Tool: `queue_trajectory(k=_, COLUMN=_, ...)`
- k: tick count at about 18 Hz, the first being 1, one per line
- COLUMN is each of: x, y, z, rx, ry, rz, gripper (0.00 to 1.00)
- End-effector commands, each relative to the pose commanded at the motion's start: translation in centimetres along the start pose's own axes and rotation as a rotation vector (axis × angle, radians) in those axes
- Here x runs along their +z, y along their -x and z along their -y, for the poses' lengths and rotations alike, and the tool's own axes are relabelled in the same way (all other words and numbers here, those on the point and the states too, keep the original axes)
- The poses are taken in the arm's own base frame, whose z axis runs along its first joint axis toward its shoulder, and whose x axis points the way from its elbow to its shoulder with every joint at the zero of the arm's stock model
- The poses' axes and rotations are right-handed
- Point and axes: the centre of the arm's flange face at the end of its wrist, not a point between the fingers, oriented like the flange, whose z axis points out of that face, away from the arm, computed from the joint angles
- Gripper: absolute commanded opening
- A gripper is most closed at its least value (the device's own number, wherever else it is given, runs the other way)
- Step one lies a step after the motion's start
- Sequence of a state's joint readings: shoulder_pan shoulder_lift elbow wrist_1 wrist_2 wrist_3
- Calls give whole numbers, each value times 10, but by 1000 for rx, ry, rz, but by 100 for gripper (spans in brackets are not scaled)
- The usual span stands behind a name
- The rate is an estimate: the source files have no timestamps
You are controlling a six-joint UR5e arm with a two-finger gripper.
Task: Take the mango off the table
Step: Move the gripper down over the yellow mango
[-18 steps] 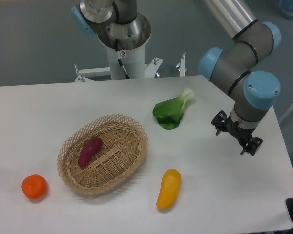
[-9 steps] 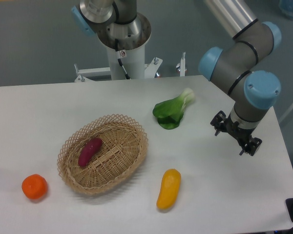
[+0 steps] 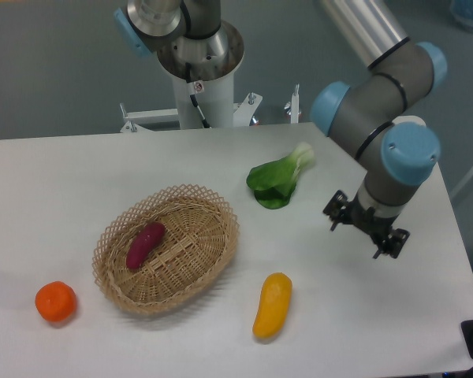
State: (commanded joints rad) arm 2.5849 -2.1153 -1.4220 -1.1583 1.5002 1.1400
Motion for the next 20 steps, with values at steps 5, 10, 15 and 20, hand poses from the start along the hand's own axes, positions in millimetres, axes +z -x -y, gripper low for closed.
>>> queue_trajectory(k=5, x=10, y=-13, z=35, rx=-81, ry=-37, rz=19, gripper=100)
queue_trajectory(k=10, x=27, y=-27, z=61, rx=-119, ry=-46, rz=26, gripper=100)
queue_trajectory(k=15, x=46, y=-36, z=72, rx=-159, ry=-36, rz=-4, gripper=100)
queue_trajectory(k=20, x=56, y=-41, z=85, rx=-182, ry=-61, rz=-1, gripper=100)
